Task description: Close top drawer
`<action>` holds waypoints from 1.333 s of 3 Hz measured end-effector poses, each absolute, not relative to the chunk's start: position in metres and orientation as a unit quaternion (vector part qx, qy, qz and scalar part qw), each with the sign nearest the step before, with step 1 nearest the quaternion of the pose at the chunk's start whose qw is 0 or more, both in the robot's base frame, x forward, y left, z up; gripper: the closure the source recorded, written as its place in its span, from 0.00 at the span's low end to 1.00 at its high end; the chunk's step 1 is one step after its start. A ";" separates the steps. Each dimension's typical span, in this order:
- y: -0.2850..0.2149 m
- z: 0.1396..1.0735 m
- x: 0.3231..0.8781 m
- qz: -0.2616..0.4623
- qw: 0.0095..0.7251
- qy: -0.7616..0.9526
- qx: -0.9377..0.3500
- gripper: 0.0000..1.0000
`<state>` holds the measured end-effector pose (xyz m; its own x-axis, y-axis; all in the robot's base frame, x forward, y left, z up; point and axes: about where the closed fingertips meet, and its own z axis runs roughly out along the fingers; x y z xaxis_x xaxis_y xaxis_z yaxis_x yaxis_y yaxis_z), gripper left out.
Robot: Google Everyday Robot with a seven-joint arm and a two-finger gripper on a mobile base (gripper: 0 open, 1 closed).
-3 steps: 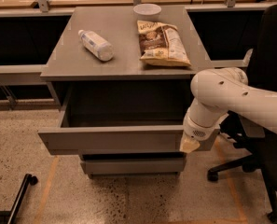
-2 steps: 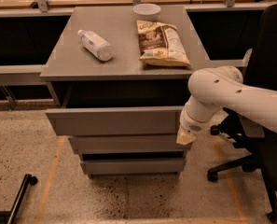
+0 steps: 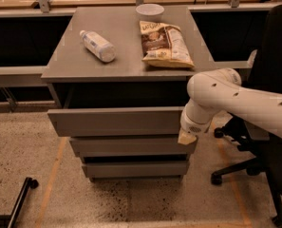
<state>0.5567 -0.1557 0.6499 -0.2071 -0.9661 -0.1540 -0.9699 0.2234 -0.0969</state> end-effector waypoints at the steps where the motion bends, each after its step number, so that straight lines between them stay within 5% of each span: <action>1: -0.152 0.649 0.599 -0.021 0.125 0.766 -0.631 1.00; 4: -0.162 0.641 0.635 -0.031 0.151 0.764 -0.626 0.36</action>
Offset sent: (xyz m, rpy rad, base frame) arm 0.1983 -0.0296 0.0224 0.0816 -0.3370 -0.0369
